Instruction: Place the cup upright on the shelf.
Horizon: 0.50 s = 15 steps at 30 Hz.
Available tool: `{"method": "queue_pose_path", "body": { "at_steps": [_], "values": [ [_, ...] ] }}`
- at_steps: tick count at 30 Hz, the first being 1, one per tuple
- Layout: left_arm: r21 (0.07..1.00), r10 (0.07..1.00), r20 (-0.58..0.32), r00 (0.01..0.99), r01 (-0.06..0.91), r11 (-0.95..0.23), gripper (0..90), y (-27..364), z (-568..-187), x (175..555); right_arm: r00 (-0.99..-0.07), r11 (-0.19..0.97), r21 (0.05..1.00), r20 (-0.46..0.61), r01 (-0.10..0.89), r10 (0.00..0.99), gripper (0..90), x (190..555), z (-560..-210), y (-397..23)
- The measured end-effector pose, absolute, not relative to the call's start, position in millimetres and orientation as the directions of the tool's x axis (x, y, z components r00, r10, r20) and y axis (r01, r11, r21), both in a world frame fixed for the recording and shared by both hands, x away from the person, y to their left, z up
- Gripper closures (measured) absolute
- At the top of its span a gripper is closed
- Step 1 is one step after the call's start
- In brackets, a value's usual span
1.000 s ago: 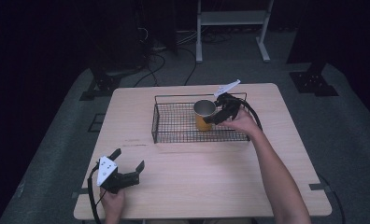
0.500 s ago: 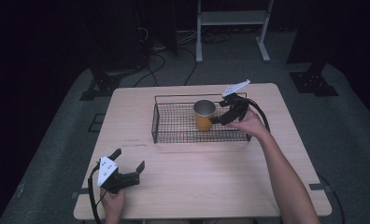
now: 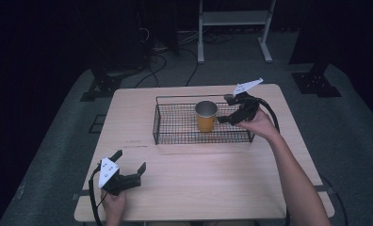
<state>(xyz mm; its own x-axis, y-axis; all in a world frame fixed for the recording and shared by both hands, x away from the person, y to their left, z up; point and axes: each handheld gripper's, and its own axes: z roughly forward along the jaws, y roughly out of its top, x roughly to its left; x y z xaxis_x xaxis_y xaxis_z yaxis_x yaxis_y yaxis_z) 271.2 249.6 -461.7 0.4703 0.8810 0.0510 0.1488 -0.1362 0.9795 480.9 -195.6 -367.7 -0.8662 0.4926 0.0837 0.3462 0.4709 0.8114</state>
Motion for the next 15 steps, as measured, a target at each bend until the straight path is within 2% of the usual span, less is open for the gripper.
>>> {"method": "queue_pose_path", "body": {
  "at_steps": [15],
  "values": [
    [0.979,0.882,0.054,0.468,0.149,-0.139,0.0,249,-462,271,-0.862,0.406,0.845,0.117,0.347,0.493,0.0,463,-369,-221]
  ]
}}
